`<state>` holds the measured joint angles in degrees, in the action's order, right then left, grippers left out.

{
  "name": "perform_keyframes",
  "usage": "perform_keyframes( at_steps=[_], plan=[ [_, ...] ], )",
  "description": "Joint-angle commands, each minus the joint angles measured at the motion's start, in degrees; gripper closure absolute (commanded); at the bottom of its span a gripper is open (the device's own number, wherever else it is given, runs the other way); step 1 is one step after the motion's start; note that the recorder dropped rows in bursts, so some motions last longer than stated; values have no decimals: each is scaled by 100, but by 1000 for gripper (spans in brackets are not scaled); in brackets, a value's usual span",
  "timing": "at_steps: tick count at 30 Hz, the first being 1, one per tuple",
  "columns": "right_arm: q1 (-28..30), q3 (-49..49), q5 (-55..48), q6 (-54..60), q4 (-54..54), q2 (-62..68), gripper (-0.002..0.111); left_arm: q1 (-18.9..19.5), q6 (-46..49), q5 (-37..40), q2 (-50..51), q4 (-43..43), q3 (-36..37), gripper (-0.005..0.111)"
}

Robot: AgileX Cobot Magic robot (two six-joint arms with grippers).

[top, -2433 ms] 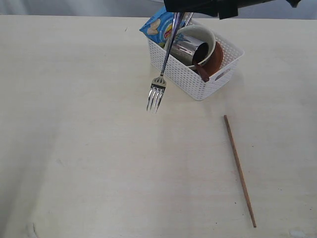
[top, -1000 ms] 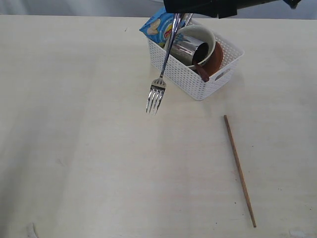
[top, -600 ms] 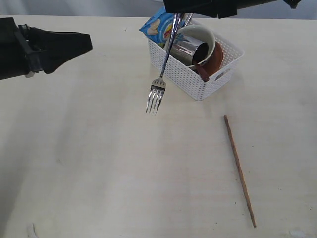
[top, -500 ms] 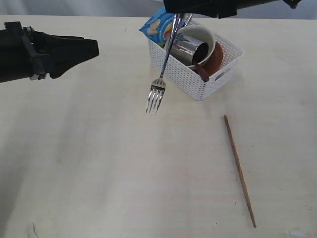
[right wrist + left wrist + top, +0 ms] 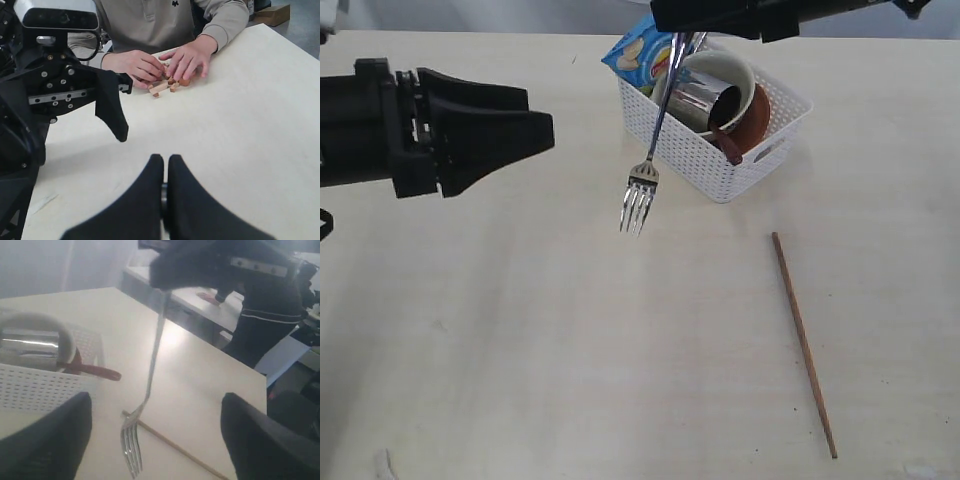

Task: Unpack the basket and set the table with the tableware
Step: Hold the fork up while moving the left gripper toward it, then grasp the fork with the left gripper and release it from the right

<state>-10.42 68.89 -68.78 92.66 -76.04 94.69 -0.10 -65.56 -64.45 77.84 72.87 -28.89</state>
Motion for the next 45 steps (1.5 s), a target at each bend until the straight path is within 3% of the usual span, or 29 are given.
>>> perform_keyframes(
  at_steps=[1,11,24,30,40,45],
  plan=[
    [-2,38,-119,-32,20,0,108,-422,259,378,32,-168,-35,39],
    [-103,38,-119,132,96,0,108,-1067,867,518,424,-631,-35,39],
    [-1091,38,-119,120,285,0,108,-1094,1280,122,752,-794,-35,39],
    [-1369,38,-119,172,273,0,108,-1094,1268,305,752,-782,-35,39],
    [-1446,38,-119,267,27,0,108,-1094,780,635,752,-520,-35,39],
    [-1446,38,-119,293,-53,0,108,-1094,669,729,752,-520,-35,48]
  ],
)
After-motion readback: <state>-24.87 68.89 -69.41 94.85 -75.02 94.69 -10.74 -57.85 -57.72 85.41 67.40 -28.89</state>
